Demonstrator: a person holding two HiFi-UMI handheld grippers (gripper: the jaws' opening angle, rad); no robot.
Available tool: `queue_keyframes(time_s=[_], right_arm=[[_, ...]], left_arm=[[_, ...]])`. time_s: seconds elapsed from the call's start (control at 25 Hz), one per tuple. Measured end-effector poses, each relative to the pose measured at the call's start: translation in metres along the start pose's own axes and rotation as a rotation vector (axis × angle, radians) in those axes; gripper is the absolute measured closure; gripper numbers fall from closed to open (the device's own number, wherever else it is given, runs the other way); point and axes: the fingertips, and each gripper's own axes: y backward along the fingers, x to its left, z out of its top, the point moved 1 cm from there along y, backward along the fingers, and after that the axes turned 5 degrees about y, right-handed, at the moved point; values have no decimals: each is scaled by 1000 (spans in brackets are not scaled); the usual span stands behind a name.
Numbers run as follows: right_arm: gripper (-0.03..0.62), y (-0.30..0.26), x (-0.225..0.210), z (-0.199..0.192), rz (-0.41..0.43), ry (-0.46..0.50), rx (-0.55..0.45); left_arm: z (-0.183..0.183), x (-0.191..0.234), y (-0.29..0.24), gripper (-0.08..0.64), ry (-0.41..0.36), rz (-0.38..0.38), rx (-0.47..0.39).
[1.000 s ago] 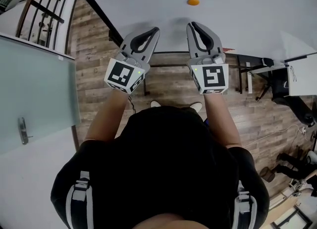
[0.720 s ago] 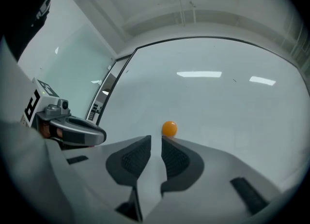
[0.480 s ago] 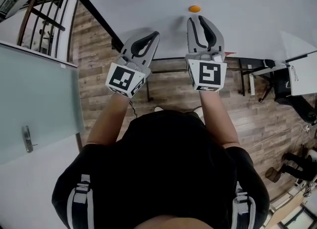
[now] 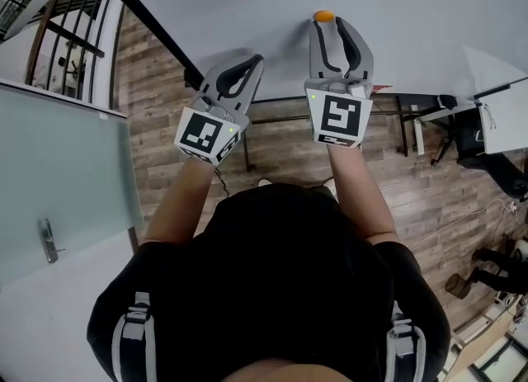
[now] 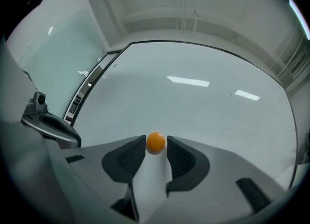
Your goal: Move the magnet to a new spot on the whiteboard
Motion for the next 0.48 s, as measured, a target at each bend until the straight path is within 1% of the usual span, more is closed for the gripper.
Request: queue_keyframes(time_s=[0.32, 0.4, 0.48], right_arm=[[449, -8, 0, -1, -16, 30, 7], [468, -9, -1, 0, -24, 33, 7], [468, -9, 1, 1, -34, 40, 4]], left_arm=[[-2, 4, 0, 555, 3, -3, 4], [-1, 6, 1, 555, 3, -2, 6], [-1, 8, 2, 555, 4, -2, 4]])
